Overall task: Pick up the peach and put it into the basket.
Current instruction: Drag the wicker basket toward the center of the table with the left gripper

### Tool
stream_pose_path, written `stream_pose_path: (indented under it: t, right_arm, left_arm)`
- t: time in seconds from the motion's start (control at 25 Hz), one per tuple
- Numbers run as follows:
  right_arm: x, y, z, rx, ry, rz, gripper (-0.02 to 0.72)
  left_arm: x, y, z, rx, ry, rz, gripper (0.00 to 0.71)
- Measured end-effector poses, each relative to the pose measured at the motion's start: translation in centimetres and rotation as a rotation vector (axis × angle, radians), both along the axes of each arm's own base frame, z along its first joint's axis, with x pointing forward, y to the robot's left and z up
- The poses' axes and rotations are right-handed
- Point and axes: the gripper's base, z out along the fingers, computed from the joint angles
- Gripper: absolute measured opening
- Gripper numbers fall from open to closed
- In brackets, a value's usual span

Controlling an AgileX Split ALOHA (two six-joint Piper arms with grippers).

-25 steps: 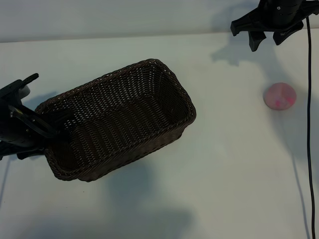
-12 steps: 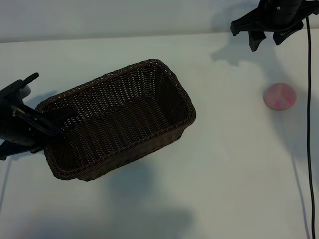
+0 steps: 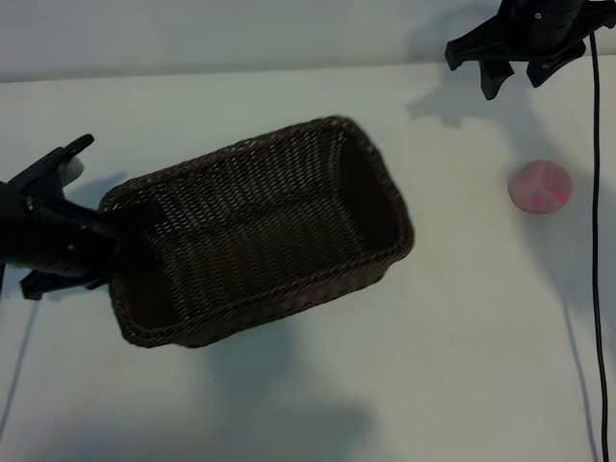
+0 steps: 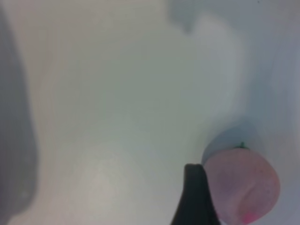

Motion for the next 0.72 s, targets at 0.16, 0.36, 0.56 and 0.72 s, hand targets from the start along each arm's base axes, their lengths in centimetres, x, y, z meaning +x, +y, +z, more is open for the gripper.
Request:
stream_pose_path:
  t: [0.16, 0.36, 0.56, 0.72]
  right_arm:
    - [0.0, 0.0, 0.0, 0.000, 0.000, 0.001, 0.515]
    - [0.0, 0.0, 0.0, -0.001, 0.000, 0.003, 0.515]
    - [0.0, 0.0, 0.0, -0.001, 0.000, 0.003, 0.515]
    - [0.0, 0.0, 0.0, -0.001, 0.000, 0.004, 0.515]
  left_arm:
    - [0.5, -0.6, 0.6, -0.037, -0.033, -0.060, 0.097]
    - [2.3, -1.0, 2.9, -0.039, -0.087, -0.139, 0.097]
    - [4.7, -0.9, 6.1, 0.032, -0.114, -0.212, 0.095]
    - [7.0, -0.8, 7.6, 0.099, -0.088, -0.266, 0.095]
